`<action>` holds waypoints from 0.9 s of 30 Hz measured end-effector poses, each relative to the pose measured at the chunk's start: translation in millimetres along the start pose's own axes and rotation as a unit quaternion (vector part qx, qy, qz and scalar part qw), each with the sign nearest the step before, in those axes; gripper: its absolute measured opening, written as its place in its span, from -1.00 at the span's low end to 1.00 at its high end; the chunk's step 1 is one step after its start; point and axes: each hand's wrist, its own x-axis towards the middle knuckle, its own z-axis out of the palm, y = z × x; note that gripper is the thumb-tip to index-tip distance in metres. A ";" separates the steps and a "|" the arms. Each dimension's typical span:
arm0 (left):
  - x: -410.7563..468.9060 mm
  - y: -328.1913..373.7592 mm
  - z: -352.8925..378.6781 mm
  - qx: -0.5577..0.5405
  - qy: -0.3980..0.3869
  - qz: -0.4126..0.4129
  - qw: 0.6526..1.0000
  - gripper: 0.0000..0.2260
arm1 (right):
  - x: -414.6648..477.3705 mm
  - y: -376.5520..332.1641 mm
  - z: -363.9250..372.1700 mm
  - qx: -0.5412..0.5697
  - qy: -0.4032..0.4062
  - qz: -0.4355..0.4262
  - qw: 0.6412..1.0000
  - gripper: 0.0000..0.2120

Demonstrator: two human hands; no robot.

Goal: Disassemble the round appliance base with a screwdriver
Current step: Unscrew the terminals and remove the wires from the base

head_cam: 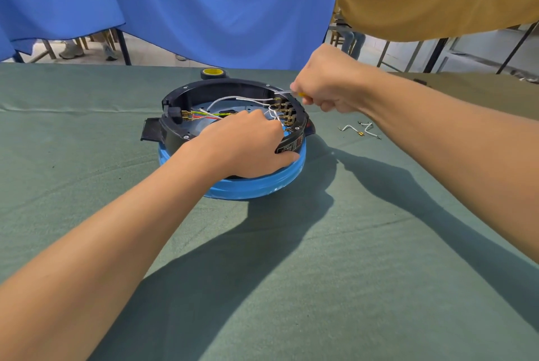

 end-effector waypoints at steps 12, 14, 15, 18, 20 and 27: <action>-0.6 0.5 -0.8 0.002 -0.008 -0.016 1.000 -0.55 | -5.7 -9.0 5.6 -0.247 0.056 -0.124 0.959 -0.69; -0.1 0.0 -1.0 0.003 -0.012 -0.019 1.000 -0.54 | -4.1 -11.5 2.4 -0.239 0.044 -0.109 0.964 -0.72; 0.0 -0.4 -1.2 0.005 -0.015 -0.019 1.000 -0.54 | -2.2 -12.3 -1.9 -0.214 0.021 -0.093 0.972 -0.74; 0.1 -0.1 -1.9 0.011 -0.020 -0.017 1.000 -0.54 | 2.6 -9.5 -16.2 -0.038 -0.069 0.002 0.997 -0.80; 0.0 0.0 -2.0 0.012 -0.018 -0.019 1.000 -0.54 | 1.9 -5.1 -17.9 0.006 -0.078 0.021 0.997 -0.83; -0.1 -1.3 -1.1 0.001 -0.002 -0.009 1.000 -0.54 | -1.9 -3.6 -9.1 -0.161 0.012 -0.066 0.985 -0.86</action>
